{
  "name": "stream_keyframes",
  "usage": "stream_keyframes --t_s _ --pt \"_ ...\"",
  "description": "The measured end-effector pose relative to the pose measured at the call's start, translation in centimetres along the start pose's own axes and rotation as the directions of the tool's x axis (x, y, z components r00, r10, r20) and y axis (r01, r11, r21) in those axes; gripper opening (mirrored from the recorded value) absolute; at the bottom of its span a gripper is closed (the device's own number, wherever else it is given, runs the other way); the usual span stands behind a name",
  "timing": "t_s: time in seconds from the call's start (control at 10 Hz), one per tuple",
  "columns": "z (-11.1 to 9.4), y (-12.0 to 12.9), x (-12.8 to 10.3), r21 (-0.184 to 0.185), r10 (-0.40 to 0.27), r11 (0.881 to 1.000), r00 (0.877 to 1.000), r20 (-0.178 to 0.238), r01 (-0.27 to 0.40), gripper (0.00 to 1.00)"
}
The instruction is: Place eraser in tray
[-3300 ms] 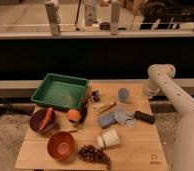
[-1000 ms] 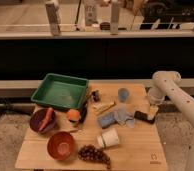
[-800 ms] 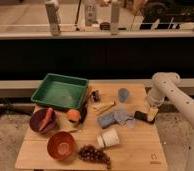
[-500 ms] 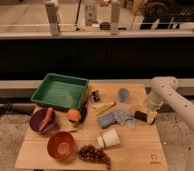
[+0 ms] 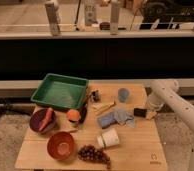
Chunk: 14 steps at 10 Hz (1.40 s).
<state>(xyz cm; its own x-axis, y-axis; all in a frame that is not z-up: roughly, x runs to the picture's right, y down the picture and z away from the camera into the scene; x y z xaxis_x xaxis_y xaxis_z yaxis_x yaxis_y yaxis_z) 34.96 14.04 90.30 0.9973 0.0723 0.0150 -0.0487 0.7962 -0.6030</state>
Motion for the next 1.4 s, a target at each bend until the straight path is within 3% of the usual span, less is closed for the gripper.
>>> stream_keyframes --t_s 0.7,0.8,1.0,1.2,1.4 --pt "-5.5 -0.7 0.5 0.062 -0.042 0.997 0.998 -0.035 0.044 0.33" --pt "-7.1 -0.3 0.4 0.063 -0.071 0.995 0.997 -0.022 0.072 0.27" --pt "-9.1 0.5 -0.4 0.074 -0.119 0.990 0.993 0.008 0.118 0.26" --pt "-9.5 0.8 -1.2 0.076 -0.150 0.986 0.988 0.039 0.147 0.26" --pt "-9.8 0.9 -3.6 0.085 -0.199 0.978 0.975 0.100 0.191 0.26"
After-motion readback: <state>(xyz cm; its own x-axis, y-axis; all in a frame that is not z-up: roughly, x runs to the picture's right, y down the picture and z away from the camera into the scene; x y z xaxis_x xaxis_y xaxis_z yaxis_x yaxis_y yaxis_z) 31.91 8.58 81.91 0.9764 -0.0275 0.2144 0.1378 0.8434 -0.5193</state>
